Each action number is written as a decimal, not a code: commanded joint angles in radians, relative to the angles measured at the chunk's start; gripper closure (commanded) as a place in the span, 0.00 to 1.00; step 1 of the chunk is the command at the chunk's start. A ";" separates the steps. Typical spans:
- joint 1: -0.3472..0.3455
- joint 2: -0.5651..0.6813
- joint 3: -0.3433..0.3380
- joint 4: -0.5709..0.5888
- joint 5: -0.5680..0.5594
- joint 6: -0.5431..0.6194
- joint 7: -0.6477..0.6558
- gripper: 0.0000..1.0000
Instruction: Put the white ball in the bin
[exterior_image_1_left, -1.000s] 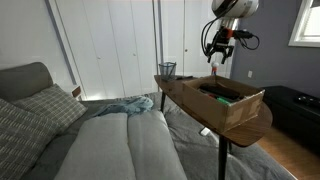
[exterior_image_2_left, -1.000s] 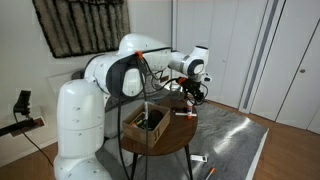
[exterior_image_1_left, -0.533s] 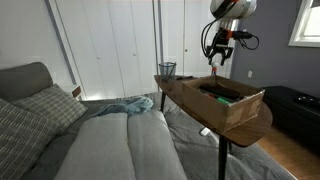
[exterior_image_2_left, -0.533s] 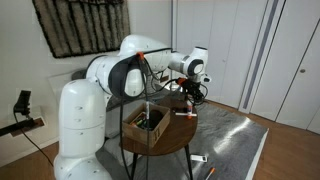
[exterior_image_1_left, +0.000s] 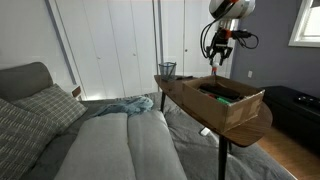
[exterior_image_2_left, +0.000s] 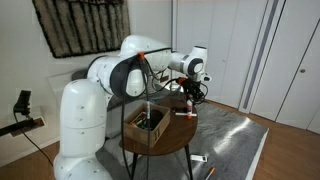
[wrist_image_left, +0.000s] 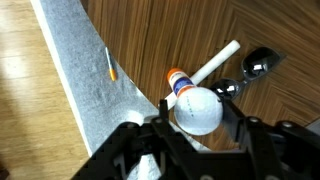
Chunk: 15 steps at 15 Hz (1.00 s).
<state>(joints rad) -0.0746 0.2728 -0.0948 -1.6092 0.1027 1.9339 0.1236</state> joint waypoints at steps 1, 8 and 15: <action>0.008 0.025 0.005 0.044 -0.030 -0.035 0.031 0.73; 0.011 -0.021 0.003 0.044 -0.054 -0.041 0.039 0.78; 0.012 -0.173 0.069 -0.062 0.078 -0.043 -0.165 0.78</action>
<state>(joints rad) -0.0699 0.1904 -0.0614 -1.5806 0.1075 1.8991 0.0600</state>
